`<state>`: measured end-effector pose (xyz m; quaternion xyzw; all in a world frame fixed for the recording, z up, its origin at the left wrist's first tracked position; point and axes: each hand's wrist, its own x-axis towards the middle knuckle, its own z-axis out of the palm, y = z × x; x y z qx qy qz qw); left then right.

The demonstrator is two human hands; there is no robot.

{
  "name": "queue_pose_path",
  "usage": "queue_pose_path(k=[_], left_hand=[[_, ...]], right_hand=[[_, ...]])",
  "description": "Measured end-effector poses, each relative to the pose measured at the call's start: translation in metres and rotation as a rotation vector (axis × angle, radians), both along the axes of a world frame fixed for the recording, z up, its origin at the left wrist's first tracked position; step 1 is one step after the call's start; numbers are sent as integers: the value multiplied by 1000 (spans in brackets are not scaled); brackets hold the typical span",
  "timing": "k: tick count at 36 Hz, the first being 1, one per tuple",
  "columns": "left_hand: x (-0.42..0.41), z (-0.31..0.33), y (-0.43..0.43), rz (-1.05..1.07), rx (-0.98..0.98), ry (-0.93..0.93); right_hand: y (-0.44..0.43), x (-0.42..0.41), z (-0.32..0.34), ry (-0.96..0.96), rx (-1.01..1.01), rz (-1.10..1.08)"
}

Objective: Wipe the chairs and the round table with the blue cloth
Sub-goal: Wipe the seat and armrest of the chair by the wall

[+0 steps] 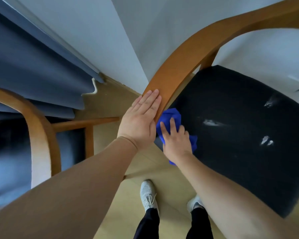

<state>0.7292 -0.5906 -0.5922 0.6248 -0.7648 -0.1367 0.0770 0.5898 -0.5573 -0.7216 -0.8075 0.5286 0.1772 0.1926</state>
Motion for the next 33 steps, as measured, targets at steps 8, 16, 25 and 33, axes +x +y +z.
queue_pose_path(k=[8, 16, 25, 33], left_hand=[[1, -2, 0, -9, 15, -23], [2, -4, 0, -16, 0, -36], [1, -4, 0, 0, 2, -51], [1, -5, 0, 0, -1, -69]], right_hand=[[10, -15, -4, -55, -5, 103], [-61, -43, 1, -3, -35, 320], [-166, -85, 2, 48, -158, -219], [-134, -59, -1, -64, -100, -363]])
